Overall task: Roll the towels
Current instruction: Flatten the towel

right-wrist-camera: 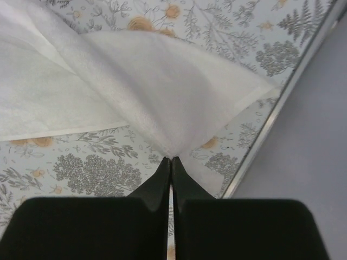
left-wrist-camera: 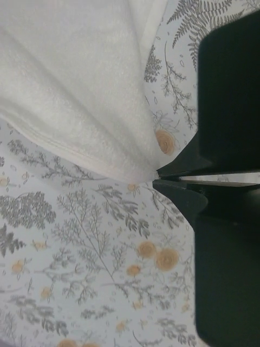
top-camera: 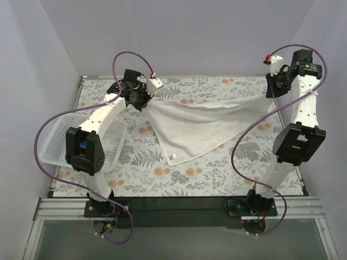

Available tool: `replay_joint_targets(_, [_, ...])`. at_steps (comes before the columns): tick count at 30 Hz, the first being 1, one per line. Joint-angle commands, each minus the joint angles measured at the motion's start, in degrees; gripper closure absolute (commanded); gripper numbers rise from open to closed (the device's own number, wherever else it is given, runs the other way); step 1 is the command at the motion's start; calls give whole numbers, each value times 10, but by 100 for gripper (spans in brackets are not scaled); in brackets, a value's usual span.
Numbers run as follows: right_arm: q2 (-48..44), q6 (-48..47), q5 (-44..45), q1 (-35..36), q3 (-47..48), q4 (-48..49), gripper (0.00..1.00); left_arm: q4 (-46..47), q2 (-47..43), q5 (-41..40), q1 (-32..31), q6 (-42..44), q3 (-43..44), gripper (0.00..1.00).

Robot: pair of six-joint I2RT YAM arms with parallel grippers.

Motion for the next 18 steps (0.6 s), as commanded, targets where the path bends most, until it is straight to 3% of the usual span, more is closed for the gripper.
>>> replay_joint_targets(1, [-25,5,9,-18,54,-12,99,-1,-54,-20,9,37,28,100])
replay_joint_targets(7, [-105,-3,-5,-53,24,-9,99,19,-167,-34,12,43,-7,100])
replay_joint_targets(13, [-243,-43,-42,-120,-104,6,99,32,-315,-10,12,65,-81,100])
replay_joint_targets(18, [-382,-110,-46,-129,-197,14,99,26,-408,41,12,61,-110,100])
